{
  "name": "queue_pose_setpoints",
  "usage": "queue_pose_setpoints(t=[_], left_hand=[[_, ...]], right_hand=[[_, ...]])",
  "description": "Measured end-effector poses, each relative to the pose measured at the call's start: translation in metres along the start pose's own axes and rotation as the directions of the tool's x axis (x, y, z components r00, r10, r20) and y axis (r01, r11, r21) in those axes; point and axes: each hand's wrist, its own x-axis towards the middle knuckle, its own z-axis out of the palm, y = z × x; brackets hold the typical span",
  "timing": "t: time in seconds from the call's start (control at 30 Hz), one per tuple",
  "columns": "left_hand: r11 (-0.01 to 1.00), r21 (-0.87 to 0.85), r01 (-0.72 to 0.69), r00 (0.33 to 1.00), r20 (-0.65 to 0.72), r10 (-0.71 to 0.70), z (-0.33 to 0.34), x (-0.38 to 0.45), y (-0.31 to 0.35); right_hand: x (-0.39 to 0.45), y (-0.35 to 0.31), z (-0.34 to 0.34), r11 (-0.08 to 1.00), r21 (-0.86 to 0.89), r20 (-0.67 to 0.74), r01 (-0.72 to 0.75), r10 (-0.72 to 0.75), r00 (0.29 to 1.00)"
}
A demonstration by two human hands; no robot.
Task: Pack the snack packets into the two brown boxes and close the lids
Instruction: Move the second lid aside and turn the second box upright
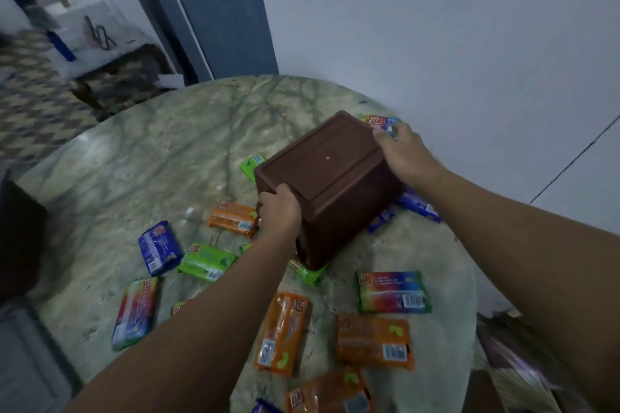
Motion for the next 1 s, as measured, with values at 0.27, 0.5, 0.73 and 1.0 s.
queue_pose_setpoints(t=[0.27,0.5,0.73,1.0], left_hand=[[0.997,0.023,-0.073,0.997,-0.024,0.073,-0.016,-0.046,0.021],[0.978,-0.034,-0.208,0.976,-0.075,0.205,-0.062,-0.068,0.034],[0.946,-0.061,-0.319,0.948,-0.029,0.318,-0.166,-0.075,0.034],[0.951,-0.182,-0.249,0.959,0.091,0.269,-0.334,-0.032,-0.034]], right_hand=[[-0.007,0.008,0.011,0.994,-0.108,-0.062,0.020,-0.027,0.998],[-0.059,-0.015,0.022,0.999,0.051,-0.246,-0.017,0.029,0.969],[-0.153,-0.055,0.071,0.981,0.193,-0.260,-0.026,0.077,0.963],[-0.278,-0.094,0.198,0.907,0.420,-0.328,-0.022,0.174,0.929]])
